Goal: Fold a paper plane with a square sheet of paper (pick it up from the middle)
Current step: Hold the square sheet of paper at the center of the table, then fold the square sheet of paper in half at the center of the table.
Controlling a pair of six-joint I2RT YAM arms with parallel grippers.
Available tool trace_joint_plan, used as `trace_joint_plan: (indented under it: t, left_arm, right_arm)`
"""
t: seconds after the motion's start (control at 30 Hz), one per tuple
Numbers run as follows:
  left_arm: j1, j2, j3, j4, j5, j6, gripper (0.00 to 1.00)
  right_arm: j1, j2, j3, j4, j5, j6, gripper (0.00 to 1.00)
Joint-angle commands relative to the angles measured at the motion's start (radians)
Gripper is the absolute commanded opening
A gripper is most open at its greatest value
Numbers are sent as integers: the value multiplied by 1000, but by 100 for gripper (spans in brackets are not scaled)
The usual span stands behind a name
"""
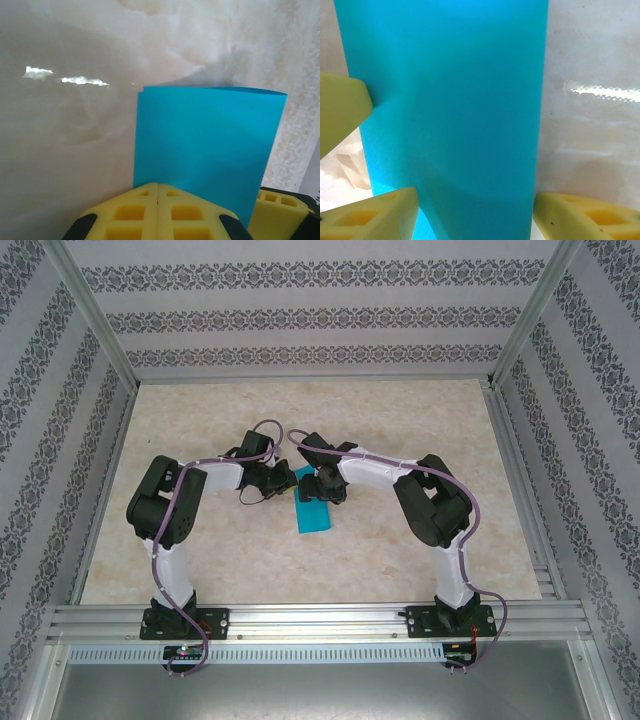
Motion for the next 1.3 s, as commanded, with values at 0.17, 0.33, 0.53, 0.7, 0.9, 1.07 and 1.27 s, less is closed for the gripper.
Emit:
trace_joint_plan:
  t: [0.17, 0.33, 0.53, 0.7, 0.9, 1.07, 1.27]
  left_arm:
    - [-12, 25, 35, -106, -43, 52, 2]
    - [-12, 37, 32, -161, -60, 74, 1]
    - [-12, 57, 36, -196, -72, 92, 0]
    - [-11, 61, 38, -196, -72, 96, 0]
    - [-13, 66, 41, -204, -74, 96, 0]
    - [-15, 69, 46, -208, -77, 96, 0]
    - [-15, 71, 50, -221, -86, 95, 0]
  right_arm:
    - [-7, 151, -93, 22, 8, -2, 67]
    - [-20, 9, -114, 47, -20, -25, 69]
    - [-57, -189, -150, 114, -120, -20, 79]
    - [-91, -207, -146, 93, -159, -50, 77]
    - [-91, -156, -113, 74, -239, -111, 72]
    - [-93, -117, -84, 61, -251, -117, 68]
    - [-108, -85, -87, 39, -224, -102, 55]
